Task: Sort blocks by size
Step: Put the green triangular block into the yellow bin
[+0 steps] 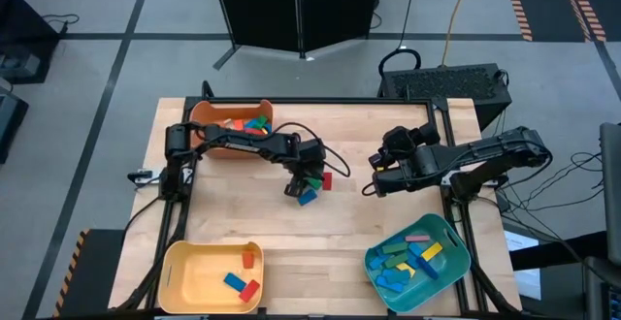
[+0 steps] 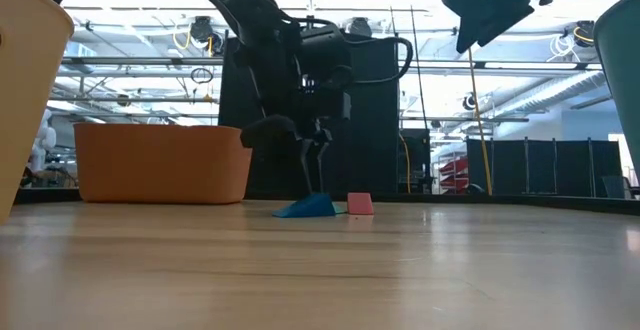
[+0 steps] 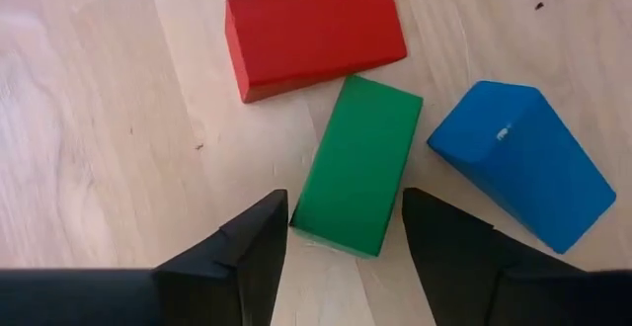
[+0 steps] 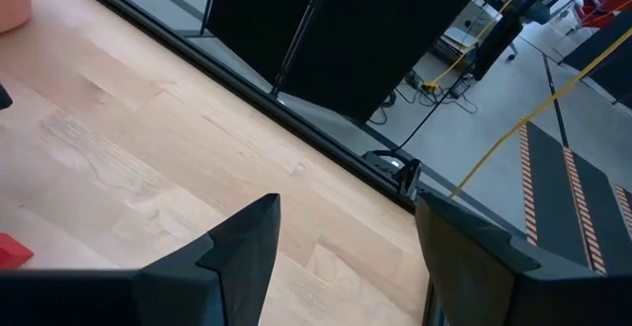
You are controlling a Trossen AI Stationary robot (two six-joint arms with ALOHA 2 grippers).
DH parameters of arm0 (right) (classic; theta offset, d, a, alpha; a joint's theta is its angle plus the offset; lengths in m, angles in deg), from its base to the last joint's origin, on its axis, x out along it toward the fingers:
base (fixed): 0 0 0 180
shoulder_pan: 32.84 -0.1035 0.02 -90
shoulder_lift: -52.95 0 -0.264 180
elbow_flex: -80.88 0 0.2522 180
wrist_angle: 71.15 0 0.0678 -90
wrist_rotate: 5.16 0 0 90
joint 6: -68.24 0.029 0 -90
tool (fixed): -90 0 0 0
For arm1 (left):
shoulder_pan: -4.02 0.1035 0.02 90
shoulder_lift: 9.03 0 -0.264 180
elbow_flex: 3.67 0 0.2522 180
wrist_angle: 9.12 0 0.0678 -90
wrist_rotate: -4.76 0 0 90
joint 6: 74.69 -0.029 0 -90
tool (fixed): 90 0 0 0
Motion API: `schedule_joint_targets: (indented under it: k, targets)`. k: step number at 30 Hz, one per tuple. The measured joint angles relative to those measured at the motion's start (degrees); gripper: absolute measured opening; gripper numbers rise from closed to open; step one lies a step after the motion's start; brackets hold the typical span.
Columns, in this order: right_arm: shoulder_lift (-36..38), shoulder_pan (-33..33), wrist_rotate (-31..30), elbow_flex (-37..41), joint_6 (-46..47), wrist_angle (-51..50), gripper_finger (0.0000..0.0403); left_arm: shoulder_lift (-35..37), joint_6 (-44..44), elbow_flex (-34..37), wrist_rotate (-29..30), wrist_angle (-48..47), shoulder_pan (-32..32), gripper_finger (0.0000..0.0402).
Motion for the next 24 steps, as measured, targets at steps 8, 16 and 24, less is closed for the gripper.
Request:
schedule_joint_targets:
  k: [8,16,24]
  targets:
    - [0.00,0.00,-0.02,0.00,-0.22,-0.05,0.0224,-3.46,0.04,-0.34,-0.22,0.58,0.02,0.0199]
    - [0.00,0.00,-0.04,0.00,-1.09,0.07,0.0224,-1.98,2.39,-0.85,0.94,-2.36,-0.06,0.0170]
    - [0.00,0.00,-0.04,0.00,-1.09,0.17,0.0224,-1.03,5.89,-2.80,2.58,-7.53,0.03,0.0130]
